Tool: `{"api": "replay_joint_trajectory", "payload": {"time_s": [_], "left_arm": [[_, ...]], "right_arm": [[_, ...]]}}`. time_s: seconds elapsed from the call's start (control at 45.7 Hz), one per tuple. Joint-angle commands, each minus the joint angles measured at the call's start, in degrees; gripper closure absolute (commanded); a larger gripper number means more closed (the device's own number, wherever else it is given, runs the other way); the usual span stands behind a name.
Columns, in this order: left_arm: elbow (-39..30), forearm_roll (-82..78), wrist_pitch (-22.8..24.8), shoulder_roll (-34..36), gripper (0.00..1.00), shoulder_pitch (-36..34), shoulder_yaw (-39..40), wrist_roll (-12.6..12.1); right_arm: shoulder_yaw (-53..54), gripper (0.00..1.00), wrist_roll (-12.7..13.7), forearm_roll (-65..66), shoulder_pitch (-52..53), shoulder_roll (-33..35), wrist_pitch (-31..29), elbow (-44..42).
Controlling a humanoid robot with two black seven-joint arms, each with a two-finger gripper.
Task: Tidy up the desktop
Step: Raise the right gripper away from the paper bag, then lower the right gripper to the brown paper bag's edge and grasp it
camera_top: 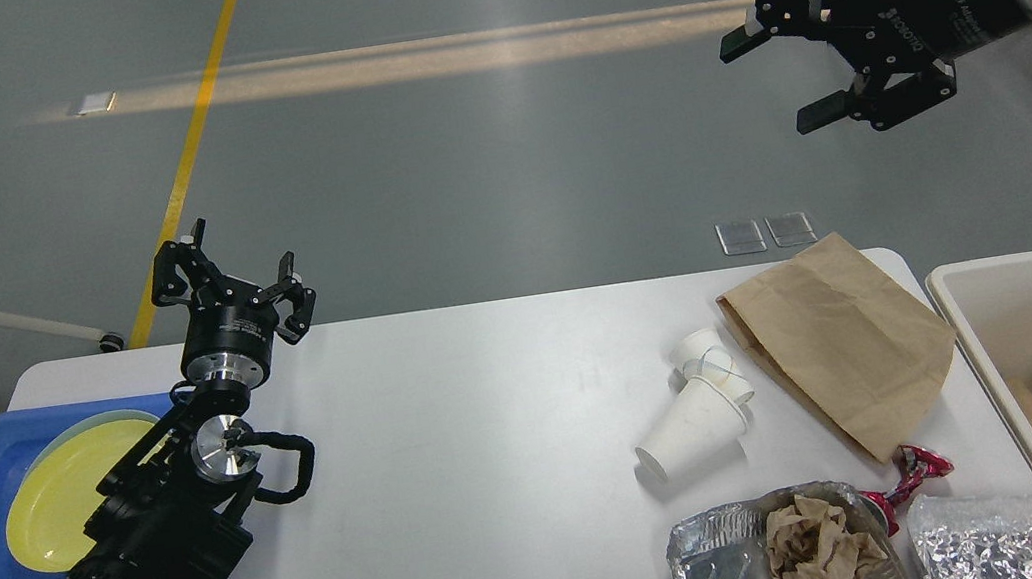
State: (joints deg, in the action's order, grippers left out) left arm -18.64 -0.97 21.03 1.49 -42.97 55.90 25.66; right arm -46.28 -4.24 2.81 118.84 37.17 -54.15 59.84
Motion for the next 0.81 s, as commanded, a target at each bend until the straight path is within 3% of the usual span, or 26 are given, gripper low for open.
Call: {"api": "replay_joint_trajectory", "payload": {"time_s": [0.0, 0.197, 0.438, 0.635, 0.788], "left_arm": [[0.0, 0.0, -0.02, 0.0, 0.0, -0.01, 0.0, 0.0], [0.0, 0.0, -0.02, 0.0, 0.0, -0.01, 0.0, 0.0], [0.0, 0.0, -0.02, 0.0, 0.0, -0.01, 0.0, 0.0], [0.0, 0.0, -0.02, 0.0, 0.0, -0.01, 0.0, 0.0], [0.0, 0.0, -0.02, 0.0, 0.0, -0.01, 0.0, 0.0]], "right_arm": [[-3.11, 0.0, 0.02, 5.36, 10.26, 0.45, -0.85, 5.11], [-6.02, 0.0, 0.02, 5.8, 23.71, 0.18, -0.85, 8.01], [-5.75, 0.0, -0.24, 5.71, 31.89, 0.1, -0.85, 9.86], [-5.93, 0.0, -0.33, 5.8, 30.23, -0.43, -0.85, 9.95], [-6.1, 0.0, -0.24, 6.76, 21.62, -0.34, -0.85, 9.25]]}}
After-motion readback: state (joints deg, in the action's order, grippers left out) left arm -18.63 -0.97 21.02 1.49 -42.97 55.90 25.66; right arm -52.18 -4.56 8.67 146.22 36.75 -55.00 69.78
